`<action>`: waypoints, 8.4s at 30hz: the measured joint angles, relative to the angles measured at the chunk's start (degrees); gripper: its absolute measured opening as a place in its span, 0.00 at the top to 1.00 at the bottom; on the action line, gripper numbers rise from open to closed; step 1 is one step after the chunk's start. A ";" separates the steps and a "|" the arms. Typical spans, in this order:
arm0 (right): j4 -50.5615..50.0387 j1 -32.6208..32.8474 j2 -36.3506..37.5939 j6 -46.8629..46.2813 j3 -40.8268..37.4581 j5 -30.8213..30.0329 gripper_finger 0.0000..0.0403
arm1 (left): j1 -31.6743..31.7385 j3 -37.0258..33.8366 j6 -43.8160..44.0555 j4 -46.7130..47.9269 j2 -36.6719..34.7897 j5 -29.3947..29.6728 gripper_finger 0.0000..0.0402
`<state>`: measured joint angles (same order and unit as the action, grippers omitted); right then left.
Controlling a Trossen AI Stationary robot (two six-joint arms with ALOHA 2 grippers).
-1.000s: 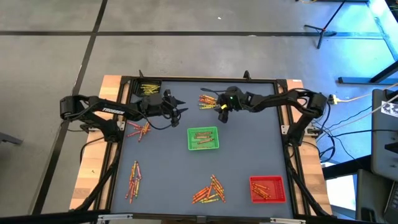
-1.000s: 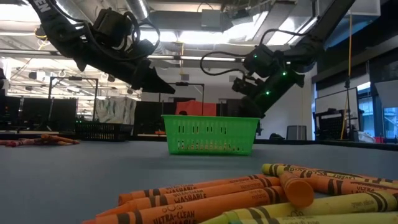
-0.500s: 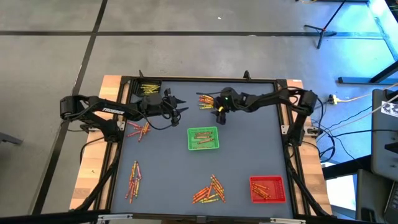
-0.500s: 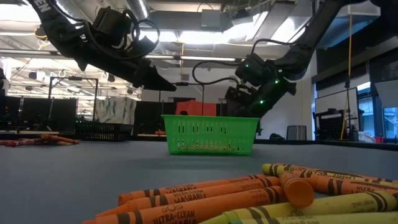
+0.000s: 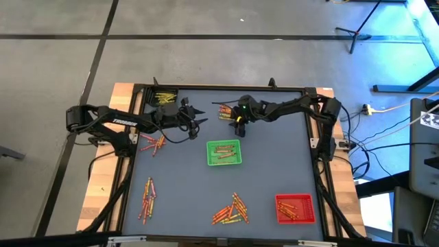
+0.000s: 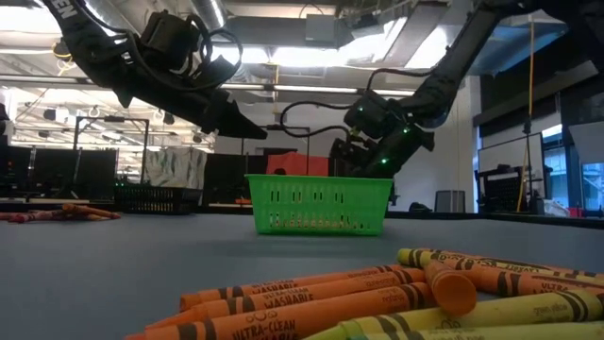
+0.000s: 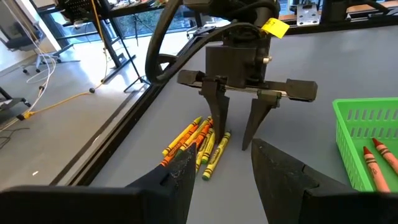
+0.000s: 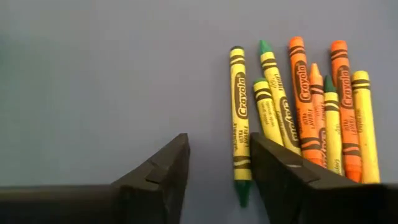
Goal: Sort crayons
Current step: Put the green crayon into the black bin
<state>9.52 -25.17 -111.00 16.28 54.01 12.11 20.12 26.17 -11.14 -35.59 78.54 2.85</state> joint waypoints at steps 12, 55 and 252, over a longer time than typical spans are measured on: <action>0.24 0.15 -0.07 3.02 0.19 -3.43 0.98 | 0.00 0.00 -0.02 0.00 0.00 0.00 0.66; 2.59 19.69 16.26 6.67 -0.32 -15.59 0.97 | -5.86 0.00 -7.63 -0.56 0.00 -7.93 0.66; -11.20 3.27 12.38 9.06 -0.10 -12.56 0.98 | 2.58 -0.04 -8.47 -8.87 4.39 -4.02 0.69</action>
<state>-1.68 -21.90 -98.62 25.34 53.91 -0.45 22.70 26.13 -19.61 -44.47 82.94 -1.17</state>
